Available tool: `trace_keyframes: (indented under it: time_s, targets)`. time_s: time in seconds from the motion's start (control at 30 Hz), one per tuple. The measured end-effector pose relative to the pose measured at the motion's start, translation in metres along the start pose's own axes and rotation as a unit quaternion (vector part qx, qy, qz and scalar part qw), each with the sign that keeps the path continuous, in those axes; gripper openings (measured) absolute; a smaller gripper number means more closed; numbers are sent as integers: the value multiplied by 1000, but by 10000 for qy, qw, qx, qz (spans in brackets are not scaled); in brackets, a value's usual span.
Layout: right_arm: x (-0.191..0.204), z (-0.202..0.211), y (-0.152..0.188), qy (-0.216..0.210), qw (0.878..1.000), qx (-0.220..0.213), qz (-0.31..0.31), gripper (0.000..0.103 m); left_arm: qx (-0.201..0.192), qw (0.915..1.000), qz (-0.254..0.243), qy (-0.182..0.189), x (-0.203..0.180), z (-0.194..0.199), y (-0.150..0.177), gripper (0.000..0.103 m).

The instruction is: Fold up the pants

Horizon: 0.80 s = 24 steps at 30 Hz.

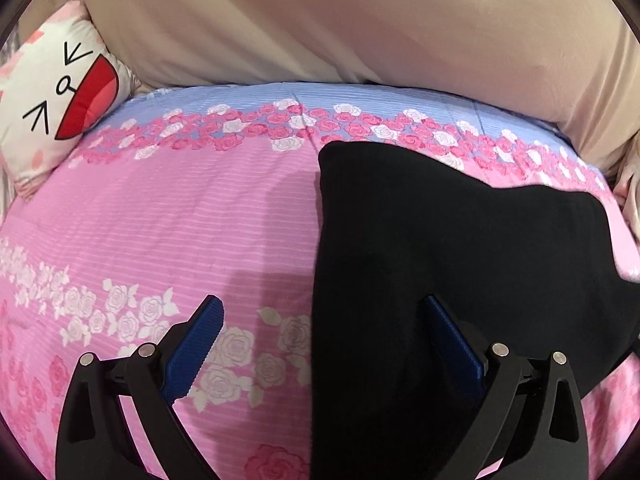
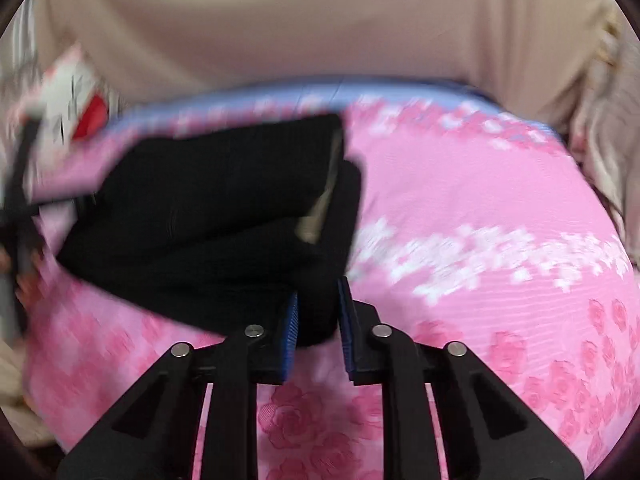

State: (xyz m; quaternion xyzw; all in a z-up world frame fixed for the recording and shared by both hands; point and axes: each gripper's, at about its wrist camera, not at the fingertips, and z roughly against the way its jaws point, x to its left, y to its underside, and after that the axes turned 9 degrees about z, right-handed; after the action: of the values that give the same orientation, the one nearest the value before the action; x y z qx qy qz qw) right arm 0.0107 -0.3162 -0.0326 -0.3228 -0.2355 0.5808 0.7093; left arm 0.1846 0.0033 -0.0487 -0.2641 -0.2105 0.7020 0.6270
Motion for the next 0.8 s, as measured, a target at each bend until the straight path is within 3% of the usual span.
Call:
trace_keyframes:
  time_s: [0.07, 0.1, 0.2, 0.3, 0.37, 0.43, 0.47, 0.57, 0.63, 0.77, 0.8]
  targets:
    - [-20, -24, 16, 460, 9973, 530, -197, 3, -155, 9996, -196, -132, -2, -2, 6, 98]
    - [-40, -28, 25, 370, 9951, 677, -614, 0, -207, 9995, -183, -180, -2, -2, 7, 98]
    - [-69, 7, 20, 522, 9943, 173, -915, 0, -217, 9996, -103, -127, -1, 0, 6, 98]
    - [-73, 20, 6, -380, 9916, -107, -1234, 9, -255, 9997, -22, -59, 0, 8, 4, 98]
    - [-57, 13, -11, -757, 9922, -123, -983, 29, -386, 9993, 1, -24, -2, 19, 1, 97]
    - [-33, -10, -33, -1012, 9932, -32, -574, 86, -472, 9989, -66, -48, -7, 25, -1, 97]
    - [-22, -22, -41, -1055, 9936, -1, -398, 88, -482, 9987, -128, -69, -10, 26, -2, 97]
    - [9, -64, -62, -1087, 9937, 254, -50, 84, -585, 9976, -357, -122, -21, 35, -1, 97]
    - [21, -97, -64, -1212, 9908, 608, 15, 30, -630, 9967, -500, -132, -27, 38, 0, 97]
    - [17, -57, -61, -890, 9959, 96, 104, 26, -616, 9951, -691, -356, -30, 32, 1, 97]
    - [4, -64, -52, -670, 9975, 203, -27, 23, -611, 9945, -746, -399, -29, 28, 2, 97]
